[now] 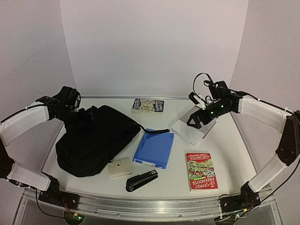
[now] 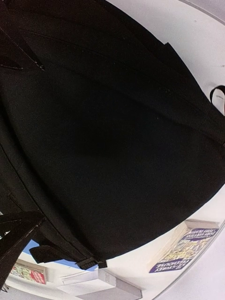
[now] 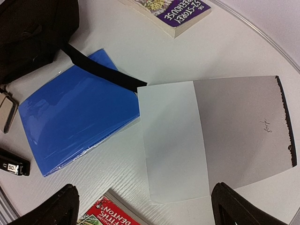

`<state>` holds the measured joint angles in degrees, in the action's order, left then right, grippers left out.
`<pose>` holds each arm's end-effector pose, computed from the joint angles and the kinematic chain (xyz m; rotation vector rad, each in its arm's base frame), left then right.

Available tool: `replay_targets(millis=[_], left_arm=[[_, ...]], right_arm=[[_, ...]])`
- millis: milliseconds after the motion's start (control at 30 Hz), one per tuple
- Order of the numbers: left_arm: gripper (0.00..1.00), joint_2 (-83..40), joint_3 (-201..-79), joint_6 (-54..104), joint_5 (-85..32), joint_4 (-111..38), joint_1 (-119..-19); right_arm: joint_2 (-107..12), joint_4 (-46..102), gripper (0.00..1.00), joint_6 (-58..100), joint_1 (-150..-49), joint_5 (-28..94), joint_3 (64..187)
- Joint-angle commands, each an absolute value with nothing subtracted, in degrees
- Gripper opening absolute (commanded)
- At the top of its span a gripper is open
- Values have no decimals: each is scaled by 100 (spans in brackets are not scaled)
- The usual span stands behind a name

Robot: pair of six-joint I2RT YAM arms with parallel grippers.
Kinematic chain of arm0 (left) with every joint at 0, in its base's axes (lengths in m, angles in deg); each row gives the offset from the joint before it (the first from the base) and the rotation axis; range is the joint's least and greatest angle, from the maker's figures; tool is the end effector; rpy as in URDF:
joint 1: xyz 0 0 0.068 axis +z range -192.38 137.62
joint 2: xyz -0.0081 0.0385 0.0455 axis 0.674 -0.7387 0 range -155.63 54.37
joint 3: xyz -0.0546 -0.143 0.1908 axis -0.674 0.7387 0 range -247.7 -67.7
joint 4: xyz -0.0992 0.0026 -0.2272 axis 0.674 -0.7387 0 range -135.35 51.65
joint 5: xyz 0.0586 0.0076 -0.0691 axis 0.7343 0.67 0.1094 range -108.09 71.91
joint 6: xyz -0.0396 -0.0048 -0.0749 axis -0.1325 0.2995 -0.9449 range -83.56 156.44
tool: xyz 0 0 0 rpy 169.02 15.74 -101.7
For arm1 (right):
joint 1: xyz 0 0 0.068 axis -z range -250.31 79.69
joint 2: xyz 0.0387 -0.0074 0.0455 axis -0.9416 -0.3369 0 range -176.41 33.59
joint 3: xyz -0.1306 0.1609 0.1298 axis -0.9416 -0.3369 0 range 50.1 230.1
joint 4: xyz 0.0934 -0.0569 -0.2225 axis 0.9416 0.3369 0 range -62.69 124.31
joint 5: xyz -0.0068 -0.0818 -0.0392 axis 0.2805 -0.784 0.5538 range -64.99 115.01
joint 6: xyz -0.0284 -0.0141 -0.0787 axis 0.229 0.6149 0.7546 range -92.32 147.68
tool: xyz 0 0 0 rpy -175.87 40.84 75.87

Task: Pack the student bag
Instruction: Adjust the student bag at the center of the board.

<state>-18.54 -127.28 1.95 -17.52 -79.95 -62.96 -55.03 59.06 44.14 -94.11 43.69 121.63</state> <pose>0.2573 -0.0959 0.2216 -0.3153 2.5512 -0.3642 0.3083 0.1621 0.2289 -0.9684 2.2102 0.4532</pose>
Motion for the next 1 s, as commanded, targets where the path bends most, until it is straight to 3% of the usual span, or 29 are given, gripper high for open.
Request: replay_targets(millis=[0,433,667,967], left_arm=[[100,-1281,-12574,-905,-1303,-8200,-6278],[100,179,-11732,-3222,-553,-9551,-6286],[100,356,-11801,-3928,-143,-10792,-6286],[100,-97,-11429,-4078,-241,-10506,-6285]], right_arm=[[-5587,5895,98,4443,-9489,4357,12571],[-7133,5904,98,4473,-11143,3840,14363],[-7971,5903,98,4373,-11902,3846,15233],[-8388,5977,98,4280,-12128,3901,15654]])
